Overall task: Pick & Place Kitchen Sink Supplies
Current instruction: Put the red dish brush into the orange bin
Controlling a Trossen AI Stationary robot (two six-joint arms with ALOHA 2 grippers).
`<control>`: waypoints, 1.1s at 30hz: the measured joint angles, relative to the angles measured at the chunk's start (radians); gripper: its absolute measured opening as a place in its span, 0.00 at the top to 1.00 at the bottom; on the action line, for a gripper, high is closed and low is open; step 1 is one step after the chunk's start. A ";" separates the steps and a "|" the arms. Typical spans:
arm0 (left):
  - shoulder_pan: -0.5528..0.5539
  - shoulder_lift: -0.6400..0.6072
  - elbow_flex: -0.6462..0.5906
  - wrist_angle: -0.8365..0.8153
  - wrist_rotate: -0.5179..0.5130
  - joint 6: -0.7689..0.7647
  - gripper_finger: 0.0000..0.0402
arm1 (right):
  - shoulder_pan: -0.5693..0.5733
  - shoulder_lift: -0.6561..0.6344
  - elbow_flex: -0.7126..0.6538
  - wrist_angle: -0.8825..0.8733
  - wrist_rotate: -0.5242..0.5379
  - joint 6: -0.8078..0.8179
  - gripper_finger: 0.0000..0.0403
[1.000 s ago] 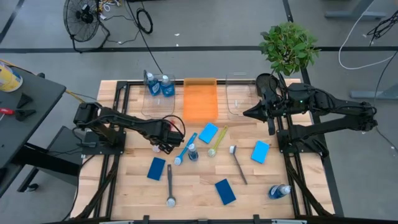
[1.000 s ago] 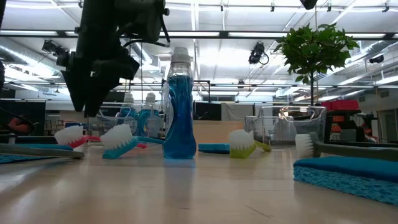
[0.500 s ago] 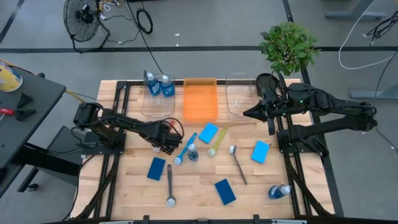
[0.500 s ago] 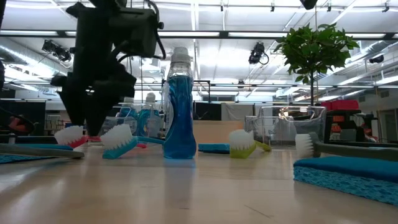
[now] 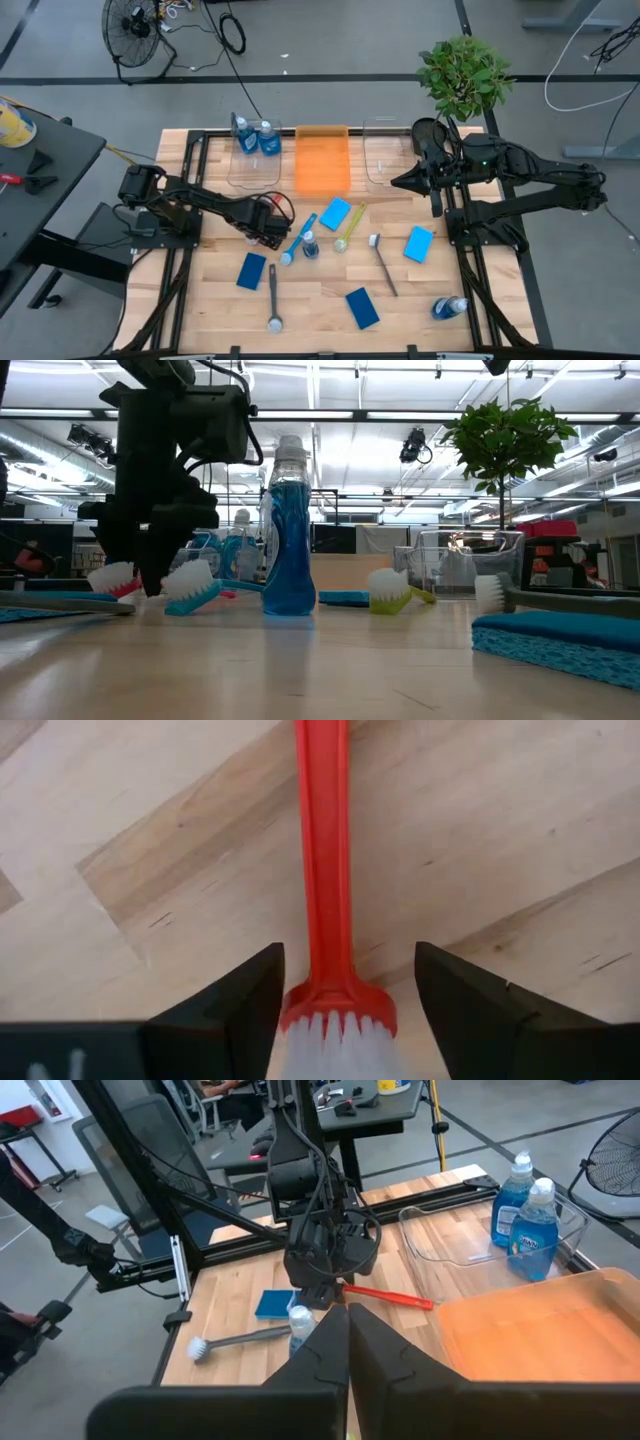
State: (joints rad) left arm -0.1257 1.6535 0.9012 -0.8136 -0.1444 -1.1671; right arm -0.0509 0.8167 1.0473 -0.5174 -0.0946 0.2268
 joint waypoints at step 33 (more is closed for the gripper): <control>0.000 0.000 0.006 0.015 0.038 0.008 0.85 | 0.000 0.000 0.000 0.000 0.000 0.000 0.98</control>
State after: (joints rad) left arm -0.1253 1.6535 0.9075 -0.7986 -0.1066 -1.1587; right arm -0.0509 0.8169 1.0473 -0.5175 -0.0944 0.2264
